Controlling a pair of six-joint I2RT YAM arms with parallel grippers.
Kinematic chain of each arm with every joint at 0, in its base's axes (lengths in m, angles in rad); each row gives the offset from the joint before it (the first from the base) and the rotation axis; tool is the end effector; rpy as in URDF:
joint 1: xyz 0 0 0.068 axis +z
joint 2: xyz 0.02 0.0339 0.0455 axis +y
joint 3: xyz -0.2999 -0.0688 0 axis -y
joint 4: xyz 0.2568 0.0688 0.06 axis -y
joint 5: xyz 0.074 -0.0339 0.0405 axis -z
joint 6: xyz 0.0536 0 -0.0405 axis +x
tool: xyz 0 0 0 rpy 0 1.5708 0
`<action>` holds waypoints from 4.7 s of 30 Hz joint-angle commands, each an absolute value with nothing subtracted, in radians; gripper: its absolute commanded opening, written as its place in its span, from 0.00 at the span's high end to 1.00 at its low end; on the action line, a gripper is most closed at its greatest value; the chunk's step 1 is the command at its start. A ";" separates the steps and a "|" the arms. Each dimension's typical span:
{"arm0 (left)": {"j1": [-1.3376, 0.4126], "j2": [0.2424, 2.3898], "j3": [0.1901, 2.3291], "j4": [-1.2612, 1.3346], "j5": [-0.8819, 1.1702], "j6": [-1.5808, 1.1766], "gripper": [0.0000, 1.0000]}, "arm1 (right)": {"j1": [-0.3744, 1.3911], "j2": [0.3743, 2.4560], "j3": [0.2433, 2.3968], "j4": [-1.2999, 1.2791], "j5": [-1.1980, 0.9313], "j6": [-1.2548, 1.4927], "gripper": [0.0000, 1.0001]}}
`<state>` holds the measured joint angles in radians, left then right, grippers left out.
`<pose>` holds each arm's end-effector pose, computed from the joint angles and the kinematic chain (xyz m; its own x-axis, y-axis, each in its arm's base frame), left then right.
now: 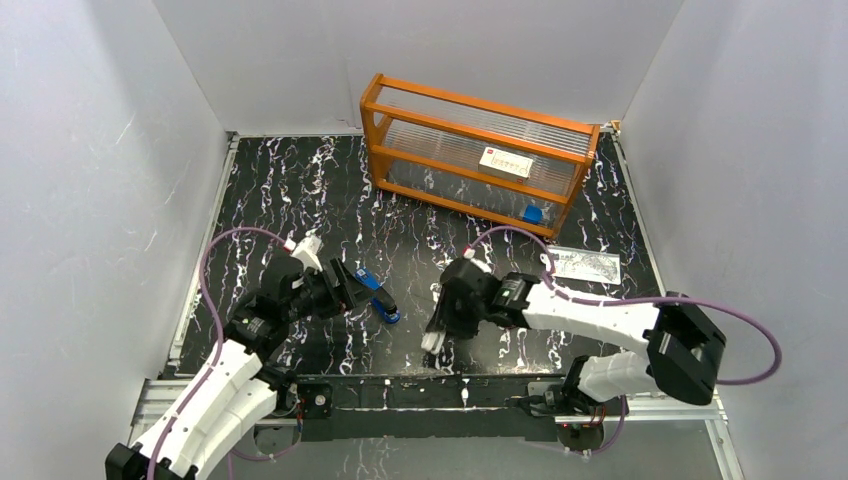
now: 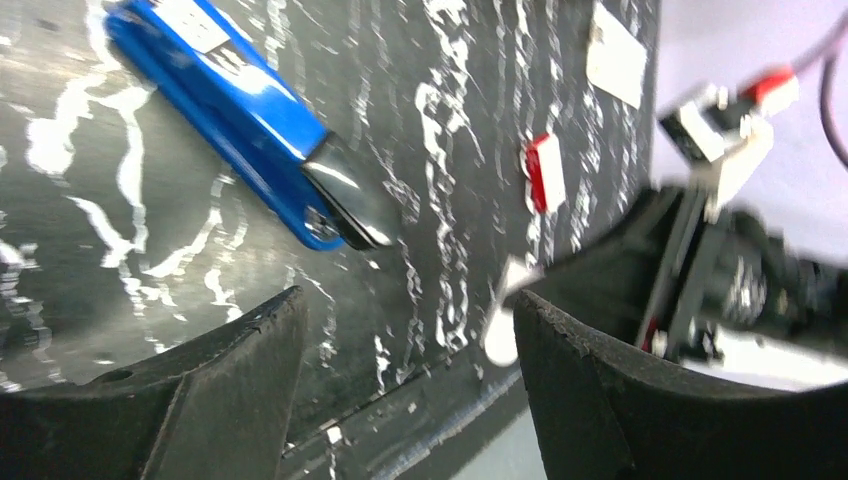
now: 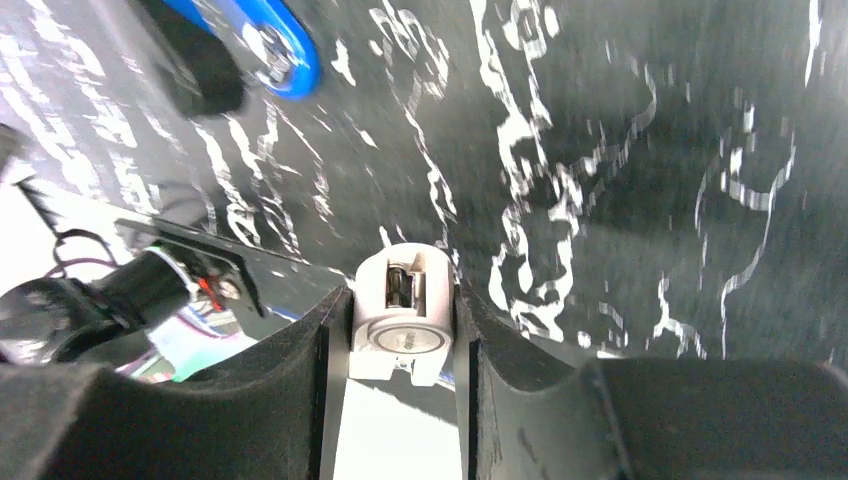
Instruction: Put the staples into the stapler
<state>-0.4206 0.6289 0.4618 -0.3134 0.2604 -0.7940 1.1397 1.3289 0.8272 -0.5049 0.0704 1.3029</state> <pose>0.1333 -0.0748 0.2482 -0.7258 -0.4303 -0.5367 0.1218 0.6876 -0.7158 0.1164 0.2440 0.2261 -0.9522 0.2317 -0.1989 0.1048 0.8597 0.4999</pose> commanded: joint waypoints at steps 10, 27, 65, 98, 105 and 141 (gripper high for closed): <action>-0.455 0.802 0.429 0.061 0.763 -0.800 0.21 | 0.821 1.318 0.756 0.177 -0.437 0.946 0.49; -0.569 1.093 0.606 -0.080 0.459 -0.695 0.35 | 0.759 1.506 0.764 0.168 -0.562 0.933 0.67; -0.571 1.087 0.648 -0.170 0.289 -0.733 0.31 | 0.674 1.455 0.633 0.055 -0.485 0.541 0.23; -0.571 1.291 0.815 -0.114 0.356 -0.632 0.29 | 0.671 1.365 0.782 -0.663 0.232 0.593 0.26; -0.571 1.293 0.822 -0.119 0.350 -0.626 0.28 | 0.660 1.384 0.760 -0.560 0.196 0.504 0.29; -0.435 1.449 0.808 0.147 0.799 -0.892 0.26 | 0.648 1.432 0.895 -0.358 -0.116 0.106 0.53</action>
<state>-0.4450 1.4025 0.7643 0.0811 0.6365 -0.8471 0.6426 1.4143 0.8116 -0.4984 -0.0101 0.2512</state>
